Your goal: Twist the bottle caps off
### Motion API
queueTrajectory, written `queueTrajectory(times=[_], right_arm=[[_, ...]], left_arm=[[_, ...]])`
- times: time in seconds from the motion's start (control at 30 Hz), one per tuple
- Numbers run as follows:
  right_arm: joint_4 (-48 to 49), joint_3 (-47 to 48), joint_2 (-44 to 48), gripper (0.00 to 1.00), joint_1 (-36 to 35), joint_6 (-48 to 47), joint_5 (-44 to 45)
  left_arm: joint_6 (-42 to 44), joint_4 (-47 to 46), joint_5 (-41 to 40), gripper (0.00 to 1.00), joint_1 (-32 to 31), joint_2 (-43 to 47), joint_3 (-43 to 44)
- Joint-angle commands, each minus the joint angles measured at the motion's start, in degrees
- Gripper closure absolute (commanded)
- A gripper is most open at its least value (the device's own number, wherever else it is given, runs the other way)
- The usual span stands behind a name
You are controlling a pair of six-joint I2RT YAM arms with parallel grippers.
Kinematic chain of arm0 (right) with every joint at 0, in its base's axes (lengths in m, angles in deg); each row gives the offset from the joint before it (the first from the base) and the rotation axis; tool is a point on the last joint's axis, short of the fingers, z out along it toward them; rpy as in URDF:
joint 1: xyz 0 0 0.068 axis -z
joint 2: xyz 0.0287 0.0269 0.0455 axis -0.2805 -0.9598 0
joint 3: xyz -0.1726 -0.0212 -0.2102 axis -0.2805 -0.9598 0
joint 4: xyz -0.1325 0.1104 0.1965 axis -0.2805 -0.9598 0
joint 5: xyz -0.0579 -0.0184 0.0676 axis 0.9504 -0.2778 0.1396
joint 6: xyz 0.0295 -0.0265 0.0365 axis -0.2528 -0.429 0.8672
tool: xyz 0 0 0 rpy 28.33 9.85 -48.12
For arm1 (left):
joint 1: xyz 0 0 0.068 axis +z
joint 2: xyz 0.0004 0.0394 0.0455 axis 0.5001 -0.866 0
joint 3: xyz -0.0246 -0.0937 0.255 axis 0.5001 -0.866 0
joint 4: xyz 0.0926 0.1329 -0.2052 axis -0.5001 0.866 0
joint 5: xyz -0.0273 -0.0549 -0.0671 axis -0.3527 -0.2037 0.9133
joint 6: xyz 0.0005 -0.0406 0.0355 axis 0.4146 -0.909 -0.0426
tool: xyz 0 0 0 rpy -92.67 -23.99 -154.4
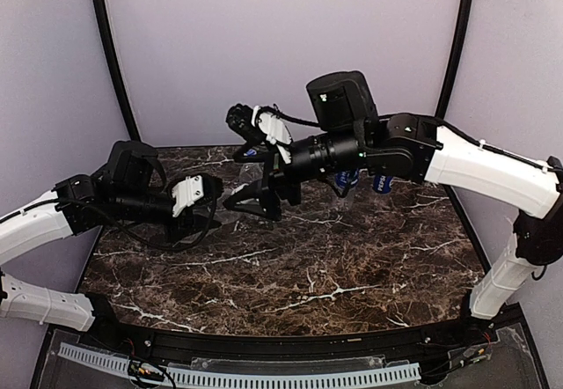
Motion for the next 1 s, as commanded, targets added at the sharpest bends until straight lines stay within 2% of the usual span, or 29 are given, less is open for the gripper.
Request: queueTrajectory(times=[0.0,0.1,0.23,0.47,0.6,0.7,0.87,0.97], right_arm=[[9.17,2.23,0.05,0.06,4.02,28.28,1.38],[9.26,1.82,-0.95,0.17,6.58,38.94,2.73],[9.19,1.22,-1.3,0.22,6.85,42.18,5.12],[7.07,4.0,-5.02,0.3,6.81,42.76,-0.02],[6.63,3.49,-5.19,0.37,6.88,42.45,0.91],[6.63,3.04,-5.32,0.45,7.01,42.17,1.26],[7.11,2.78,-5.43,0.73,7.07,41.64,0.46],[6.75,2.62,-5.72,0.71,7.21,41.25,-0.63]], left_arm=[[1.55,-12.43,-19.38,0.79,-0.32,0.71,-2.6],[4.23,-17.38,-25.77,0.79,-0.32,0.48,-2.84],[5.04,-18.32,-27.24,0.79,-0.32,0.83,-3.0],[5.3,-18.42,-27.03,0.79,-0.29,0.87,-3.52],[5.4,-18.59,-27.47,0.79,-0.32,0.86,-3.48],[5.41,-18.59,-27.49,0.79,-0.31,0.93,-3.49],[5.47,-18.51,-27.28,0.79,-0.32,0.95,-3.59],[5.34,-18.52,-27.35,0.79,-0.32,0.87,-3.64]])
